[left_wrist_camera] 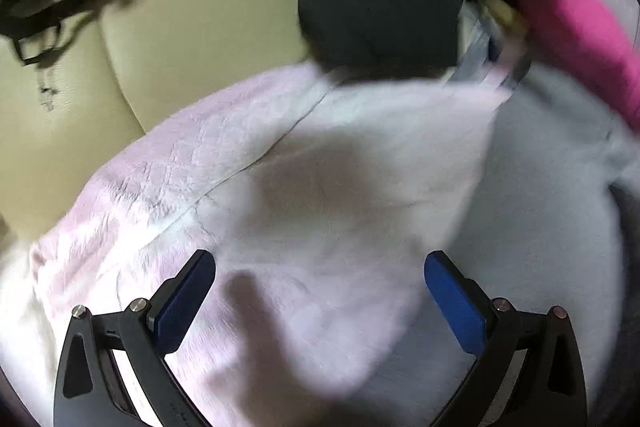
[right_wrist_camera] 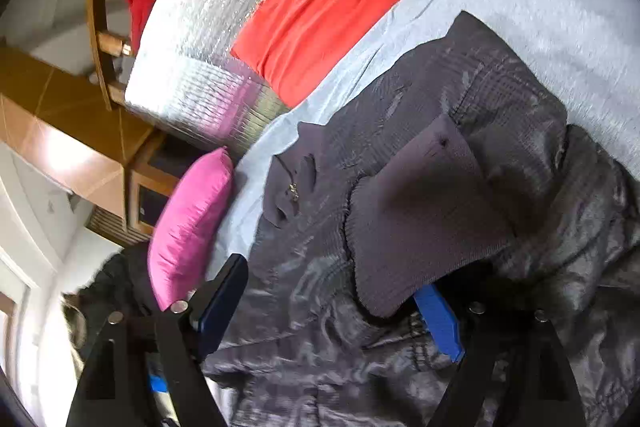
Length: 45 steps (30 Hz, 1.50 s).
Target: Fold large clothes
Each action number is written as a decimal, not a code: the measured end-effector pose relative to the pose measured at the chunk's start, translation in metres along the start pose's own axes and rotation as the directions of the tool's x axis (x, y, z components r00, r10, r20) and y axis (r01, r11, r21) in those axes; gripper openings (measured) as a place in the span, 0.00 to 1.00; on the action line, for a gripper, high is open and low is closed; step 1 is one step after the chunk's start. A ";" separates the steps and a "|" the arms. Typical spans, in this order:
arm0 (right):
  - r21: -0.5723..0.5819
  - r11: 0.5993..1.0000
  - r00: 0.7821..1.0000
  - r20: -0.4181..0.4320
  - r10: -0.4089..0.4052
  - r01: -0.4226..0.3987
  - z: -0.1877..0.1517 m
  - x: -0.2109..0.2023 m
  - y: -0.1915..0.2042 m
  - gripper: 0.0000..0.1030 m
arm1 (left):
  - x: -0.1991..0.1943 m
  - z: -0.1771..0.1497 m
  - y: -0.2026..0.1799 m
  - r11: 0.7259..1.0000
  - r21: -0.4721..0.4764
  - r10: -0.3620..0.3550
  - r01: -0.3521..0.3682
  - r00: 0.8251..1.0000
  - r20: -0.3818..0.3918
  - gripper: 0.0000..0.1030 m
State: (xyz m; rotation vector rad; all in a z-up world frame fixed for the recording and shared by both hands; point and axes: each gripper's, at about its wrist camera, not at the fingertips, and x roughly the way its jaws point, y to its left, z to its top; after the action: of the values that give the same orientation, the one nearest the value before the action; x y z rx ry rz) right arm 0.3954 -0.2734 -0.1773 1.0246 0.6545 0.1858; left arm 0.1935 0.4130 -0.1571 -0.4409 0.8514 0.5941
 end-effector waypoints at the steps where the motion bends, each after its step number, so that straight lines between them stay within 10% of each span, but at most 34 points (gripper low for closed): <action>1: 0.011 1.000 1.000 -0.005 -0.003 0.003 0.001 0.002 -0.002 0.82 | -0.018 0.001 -0.009 0.997 -0.037 -0.074 0.075 0.997 0.023 1.00; 4: 0.026 1.000 1.000 -0.025 -0.003 0.003 0.004 0.008 -0.005 0.82 | -0.065 -0.002 -0.065 0.956 -0.021 -0.291 0.292 0.956 0.025 1.00; 6: -0.009 1.000 1.000 -0.017 -0.024 0.024 0.005 0.009 -0.001 0.61 | -0.081 -0.014 -0.115 0.896 0.009 -0.444 0.445 0.895 -0.045 1.00; 8: -0.098 0.992 0.996 -0.012 -0.084 0.083 0.008 0.009 0.012 0.17 | -0.082 -0.034 -0.165 0.790 -0.069 -0.612 0.610 0.773 -0.169 1.00; 11: -0.223 0.969 0.994 0.011 -0.109 0.109 0.014 0.003 0.039 0.17 | -0.071 -0.057 -0.211 0.649 -0.290 -0.761 0.704 0.605 -0.236 1.00; 13: -0.285 0.953 0.994 0.022 -0.103 0.105 0.017 -0.002 0.057 0.17 | -0.060 -0.064 -0.232 0.619 -0.359 -0.784 0.698 0.571 -0.241 1.00; 20: -0.407 0.909 0.996 0.048 -0.078 0.091 0.024 -0.020 0.087 0.16 | -0.015 -0.067 -0.257 0.626 -0.510 -0.760 0.589 0.607 -0.232 0.99; 24: -0.472 0.876 0.994 0.078 -0.072 0.100 0.030 -0.031 0.100 0.14 | -0.014 -0.060 -0.271 0.664 -0.464 -0.736 0.587 0.623 -0.265 0.21; 28: -0.524 0.842 0.988 0.138 -0.067 0.131 0.028 -0.052 0.093 0.14 | -0.011 -0.059 -0.278 0.749 -0.320 -0.659 0.579 0.696 -0.284 0.12; 33: -0.395 0.883 0.961 -0.002 -0.277 0.254 0.014 -0.010 0.003 0.13 | -0.006 -0.072 -0.289 0.835 -0.148 -0.545 0.530 0.762 -0.350 0.16; 37: -0.319 0.923 0.971 -0.026 -0.237 0.217 0.014 -0.015 -0.018 0.18 | -0.027 -0.064 -0.290 0.861 -0.085 -0.498 0.502 0.798 -0.339 0.39; 40: -0.294 0.933 0.975 -0.007 -0.222 0.210 0.018 -0.032 -0.018 0.39 | -0.050 -0.059 -0.280 0.860 -0.032 -0.494 0.510 0.815 -0.303 0.66; 41: -0.279 0.942 0.980 -0.009 -0.198 0.188 0.019 -0.041 -0.020 0.61 | -0.061 -0.058 -0.273 0.867 -0.008 -0.481 0.498 0.835 -0.266 0.68; 45: -0.266 0.947 0.983 0.013 -0.186 0.182 0.024 -0.072 -0.023 0.66 | -0.088 -0.048 -0.259 0.901 0.098 -0.412 0.422 0.904 -0.114 0.69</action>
State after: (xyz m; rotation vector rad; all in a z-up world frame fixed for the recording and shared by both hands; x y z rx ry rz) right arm 0.3489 -0.3349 -0.1582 0.6999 0.7114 0.1125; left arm 0.2882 0.1625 -0.0821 -0.5249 0.8412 0.1242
